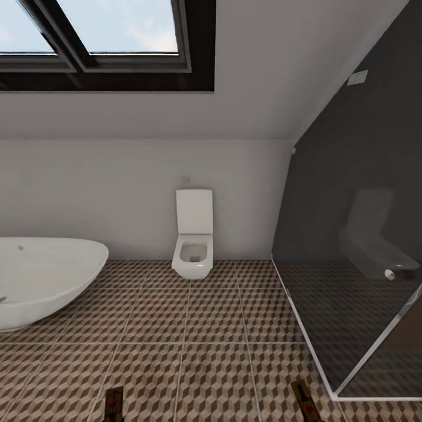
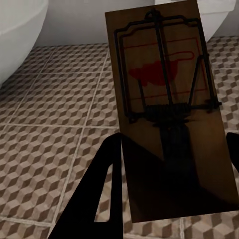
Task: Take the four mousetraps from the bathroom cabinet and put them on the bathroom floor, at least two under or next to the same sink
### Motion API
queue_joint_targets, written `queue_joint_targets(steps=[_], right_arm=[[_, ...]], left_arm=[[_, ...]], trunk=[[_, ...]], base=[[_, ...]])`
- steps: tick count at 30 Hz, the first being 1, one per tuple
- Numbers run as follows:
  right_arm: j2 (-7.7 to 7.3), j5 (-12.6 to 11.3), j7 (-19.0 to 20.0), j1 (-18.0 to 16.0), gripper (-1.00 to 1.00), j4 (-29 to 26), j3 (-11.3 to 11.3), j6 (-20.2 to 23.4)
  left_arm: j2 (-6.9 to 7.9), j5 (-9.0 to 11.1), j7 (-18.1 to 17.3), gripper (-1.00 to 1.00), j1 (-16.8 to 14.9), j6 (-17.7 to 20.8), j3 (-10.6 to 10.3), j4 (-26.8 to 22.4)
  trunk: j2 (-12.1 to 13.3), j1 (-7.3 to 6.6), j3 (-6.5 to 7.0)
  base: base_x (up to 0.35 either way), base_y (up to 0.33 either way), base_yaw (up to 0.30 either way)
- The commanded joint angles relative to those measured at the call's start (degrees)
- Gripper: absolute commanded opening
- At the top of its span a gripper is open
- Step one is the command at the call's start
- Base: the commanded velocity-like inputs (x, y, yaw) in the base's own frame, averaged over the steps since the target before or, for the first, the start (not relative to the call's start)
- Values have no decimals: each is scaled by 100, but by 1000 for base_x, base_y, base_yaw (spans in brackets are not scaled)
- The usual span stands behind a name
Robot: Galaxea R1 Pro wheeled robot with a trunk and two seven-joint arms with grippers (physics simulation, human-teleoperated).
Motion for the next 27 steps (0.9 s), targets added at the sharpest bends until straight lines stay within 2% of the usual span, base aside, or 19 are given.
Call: queue_joint_targets(steps=[1,18,27], right_arm=[[0,48,-5,-6,-100,6,-44,-19],[0,51,-5,-6,-100,6,-46,-20],[0,50,-5,-6,-100,6,-46,-21]], left_arm=[[-3,7,55,-100,-10,-24,-47,18],[-2,7,55,-100,-10,-24,-45,15],[-2,7,55,-100,-9,-24,-45,11]], trunk=[[-13,4,-12],[-13,4,-12],[-13,4,-12]], base=[[25,7,0],[7,1,0],[211,0,0]])
